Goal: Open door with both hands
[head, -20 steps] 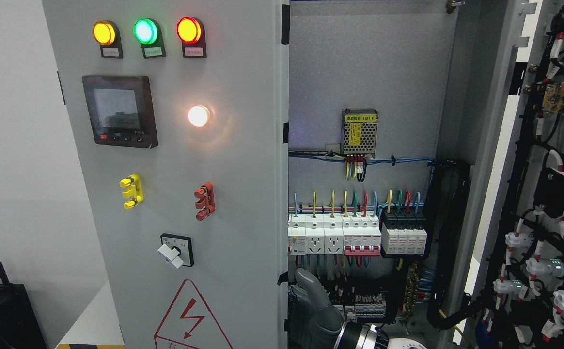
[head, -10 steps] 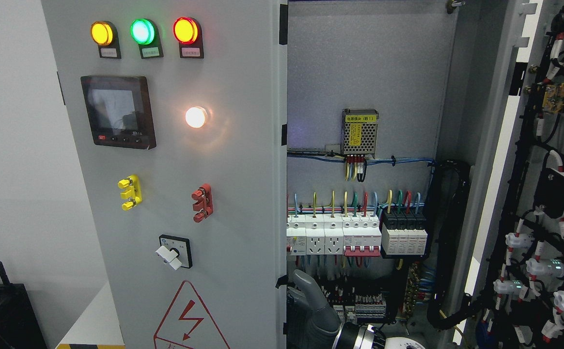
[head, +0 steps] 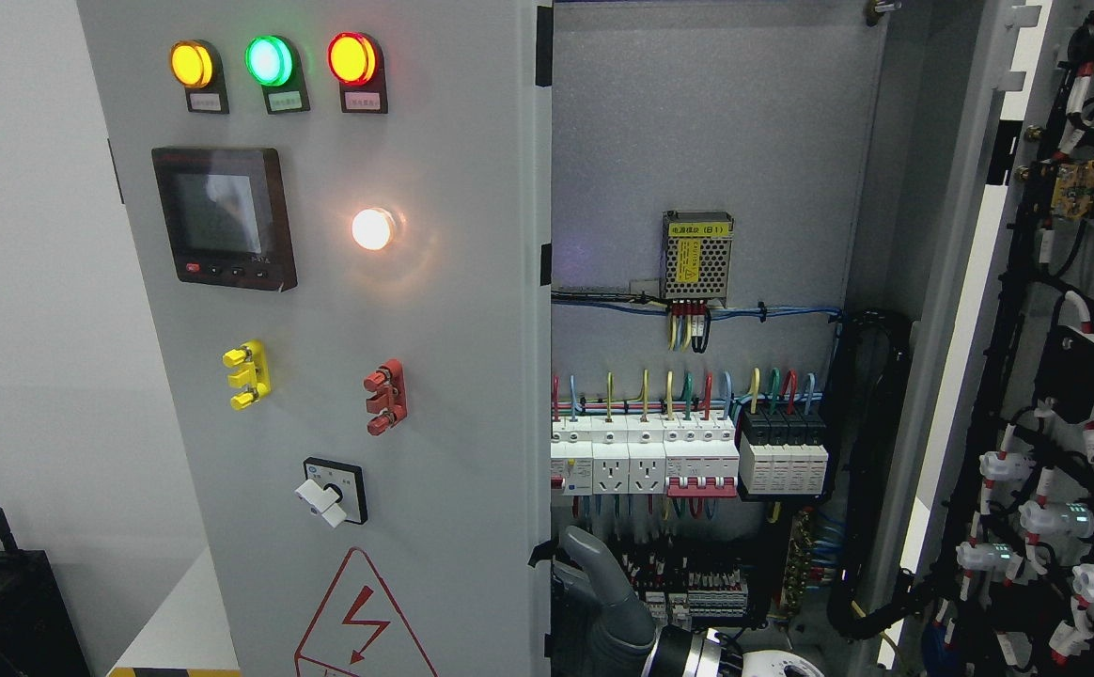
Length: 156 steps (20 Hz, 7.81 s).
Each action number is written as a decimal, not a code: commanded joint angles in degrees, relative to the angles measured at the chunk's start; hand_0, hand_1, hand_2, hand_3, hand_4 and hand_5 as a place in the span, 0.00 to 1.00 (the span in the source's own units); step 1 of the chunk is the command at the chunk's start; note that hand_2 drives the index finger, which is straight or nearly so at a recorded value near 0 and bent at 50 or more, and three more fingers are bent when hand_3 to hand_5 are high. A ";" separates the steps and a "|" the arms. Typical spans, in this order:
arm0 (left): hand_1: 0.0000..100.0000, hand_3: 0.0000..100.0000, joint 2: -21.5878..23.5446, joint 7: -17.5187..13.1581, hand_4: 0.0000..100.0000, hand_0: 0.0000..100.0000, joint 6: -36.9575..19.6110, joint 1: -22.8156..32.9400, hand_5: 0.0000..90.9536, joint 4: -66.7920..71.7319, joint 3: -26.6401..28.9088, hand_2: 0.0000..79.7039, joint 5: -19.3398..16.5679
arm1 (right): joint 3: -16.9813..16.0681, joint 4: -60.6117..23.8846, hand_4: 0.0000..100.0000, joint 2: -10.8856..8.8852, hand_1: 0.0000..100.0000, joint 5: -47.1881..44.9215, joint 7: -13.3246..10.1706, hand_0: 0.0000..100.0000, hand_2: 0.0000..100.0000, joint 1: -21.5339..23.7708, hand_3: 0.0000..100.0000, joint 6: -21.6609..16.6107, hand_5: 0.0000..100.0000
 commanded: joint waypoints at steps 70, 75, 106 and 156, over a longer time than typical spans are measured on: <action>0.00 0.00 0.00 0.03 0.04 0.00 0.00 -1.76 0.00 0.00 -0.01 0.00 0.00 | 7.10 0.39 0.00 6.24 0.00 -4.78 10.28 0.00 0.00 -0.97 0.00 1.05 0.00; 0.00 0.00 0.00 0.03 0.04 0.00 0.00 -1.76 0.00 0.00 -0.01 0.00 0.00 | 7.36 0.30 0.00 7.03 0.00 -4.08 9.93 0.00 0.00 -0.97 0.00 1.05 0.00; 0.00 0.00 0.00 0.03 0.04 0.00 0.00 -1.76 0.00 0.00 0.07 0.00 0.00 | 8.07 -3.48 0.00 9.58 0.00 1.19 7.03 0.00 0.00 2.37 0.00 0.96 0.00; 0.00 0.00 0.00 0.03 0.04 0.00 0.00 -1.76 0.00 0.00 0.07 0.00 0.00 | 11.76 -9.01 0.00 11.43 0.00 6.65 0.70 0.00 0.00 7.64 0.00 -0.71 0.00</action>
